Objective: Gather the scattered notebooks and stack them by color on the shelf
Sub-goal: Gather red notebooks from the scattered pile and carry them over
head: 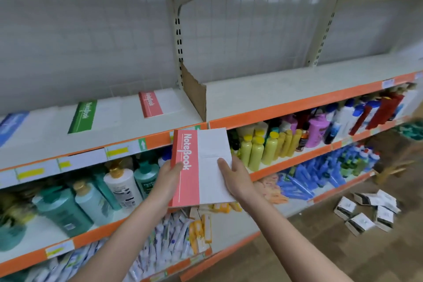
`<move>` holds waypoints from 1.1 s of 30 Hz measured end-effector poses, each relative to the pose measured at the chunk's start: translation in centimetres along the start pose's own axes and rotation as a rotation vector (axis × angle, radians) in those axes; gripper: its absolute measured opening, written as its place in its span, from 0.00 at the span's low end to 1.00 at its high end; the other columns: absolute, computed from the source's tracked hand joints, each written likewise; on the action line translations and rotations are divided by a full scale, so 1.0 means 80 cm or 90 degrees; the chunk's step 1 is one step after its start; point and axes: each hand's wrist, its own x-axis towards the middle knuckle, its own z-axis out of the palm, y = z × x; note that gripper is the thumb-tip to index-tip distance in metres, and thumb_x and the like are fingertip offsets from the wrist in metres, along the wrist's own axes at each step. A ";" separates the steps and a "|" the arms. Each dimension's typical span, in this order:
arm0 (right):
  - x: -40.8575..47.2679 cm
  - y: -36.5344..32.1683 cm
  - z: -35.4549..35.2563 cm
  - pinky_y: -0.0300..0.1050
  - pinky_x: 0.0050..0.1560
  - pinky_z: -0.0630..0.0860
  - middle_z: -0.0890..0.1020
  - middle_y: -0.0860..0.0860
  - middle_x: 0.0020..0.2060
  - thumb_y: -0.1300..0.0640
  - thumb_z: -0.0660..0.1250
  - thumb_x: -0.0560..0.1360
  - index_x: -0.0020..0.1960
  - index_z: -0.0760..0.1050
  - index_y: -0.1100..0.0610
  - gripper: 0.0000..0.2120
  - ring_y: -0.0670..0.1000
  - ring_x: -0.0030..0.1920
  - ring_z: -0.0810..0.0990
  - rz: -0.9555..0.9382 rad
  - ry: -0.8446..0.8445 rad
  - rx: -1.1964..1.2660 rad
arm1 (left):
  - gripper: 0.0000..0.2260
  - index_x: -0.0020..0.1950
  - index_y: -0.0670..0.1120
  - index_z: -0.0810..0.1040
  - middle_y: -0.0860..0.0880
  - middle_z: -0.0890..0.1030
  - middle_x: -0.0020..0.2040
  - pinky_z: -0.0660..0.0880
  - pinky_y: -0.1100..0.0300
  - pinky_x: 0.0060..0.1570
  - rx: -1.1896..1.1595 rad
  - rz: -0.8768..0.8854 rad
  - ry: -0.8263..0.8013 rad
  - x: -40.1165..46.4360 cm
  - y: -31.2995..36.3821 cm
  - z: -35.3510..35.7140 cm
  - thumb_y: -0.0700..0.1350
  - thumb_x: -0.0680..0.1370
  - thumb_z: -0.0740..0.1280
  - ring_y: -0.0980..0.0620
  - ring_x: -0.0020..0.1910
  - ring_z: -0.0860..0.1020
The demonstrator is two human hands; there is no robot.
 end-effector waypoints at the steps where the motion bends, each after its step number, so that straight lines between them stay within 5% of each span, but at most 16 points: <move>1: 0.009 -0.006 0.004 0.42 0.46 0.76 0.81 0.52 0.55 0.54 0.56 0.81 0.62 0.71 0.58 0.13 0.50 0.53 0.80 -0.009 -0.009 -0.003 | 0.07 0.48 0.54 0.73 0.50 0.82 0.45 0.74 0.60 0.33 -0.007 0.002 0.017 0.006 0.003 -0.003 0.46 0.82 0.58 0.52 0.41 0.81; 6: 0.049 -0.027 0.024 0.51 0.56 0.77 0.79 0.53 0.57 0.52 0.57 0.81 0.63 0.70 0.59 0.15 0.52 0.55 0.79 -0.026 -0.064 -0.026 | 0.06 0.55 0.54 0.73 0.52 0.81 0.45 0.74 0.58 0.36 -0.043 -0.004 0.074 0.024 0.016 -0.024 0.48 0.82 0.58 0.51 0.44 0.81; 12: 0.090 -0.056 0.052 0.44 0.51 0.75 0.79 0.52 0.58 0.53 0.56 0.82 0.66 0.69 0.57 0.15 0.51 0.55 0.79 -0.050 -0.134 -0.027 | 0.09 0.60 0.49 0.73 0.48 0.82 0.47 0.74 0.58 0.37 -0.045 -0.014 0.122 0.044 0.041 -0.052 0.47 0.82 0.57 0.49 0.44 0.81; 18: 0.138 -0.073 0.079 0.25 0.28 0.69 0.77 0.46 0.46 0.53 0.56 0.82 0.55 0.69 0.55 0.07 0.39 0.42 0.75 -0.048 -0.175 -0.020 | 0.07 0.52 0.49 0.76 0.49 0.83 0.42 0.74 0.66 0.25 -0.041 -0.017 0.159 0.073 0.066 -0.076 0.45 0.82 0.59 0.55 0.34 0.82; 22: 0.181 -0.082 0.093 0.33 0.29 0.69 0.77 0.48 0.45 0.51 0.56 0.81 0.54 0.69 0.56 0.09 0.42 0.40 0.75 -0.036 -0.169 -0.039 | 0.06 0.52 0.46 0.75 0.50 0.81 0.39 0.72 0.68 0.23 -0.030 -0.023 0.180 0.106 0.084 -0.080 0.44 0.82 0.58 0.56 0.31 0.80; 25: 0.215 -0.087 0.099 0.30 0.25 0.68 0.76 0.45 0.40 0.51 0.56 0.81 0.52 0.69 0.56 0.08 0.42 0.37 0.74 -0.030 -0.185 -0.036 | 0.08 0.54 0.46 0.76 0.49 0.82 0.41 0.74 0.65 0.27 -0.029 -0.026 0.185 0.132 0.095 -0.079 0.44 0.82 0.58 0.53 0.35 0.81; 33: 0.294 -0.103 0.113 0.43 0.37 0.70 0.79 0.54 0.47 0.50 0.57 0.81 0.56 0.71 0.60 0.14 0.52 0.43 0.77 -0.029 -0.199 -0.055 | 0.11 0.61 0.43 0.74 0.44 0.83 0.46 0.76 0.59 0.33 -0.016 -0.059 0.215 0.203 0.120 -0.076 0.46 0.82 0.59 0.47 0.40 0.82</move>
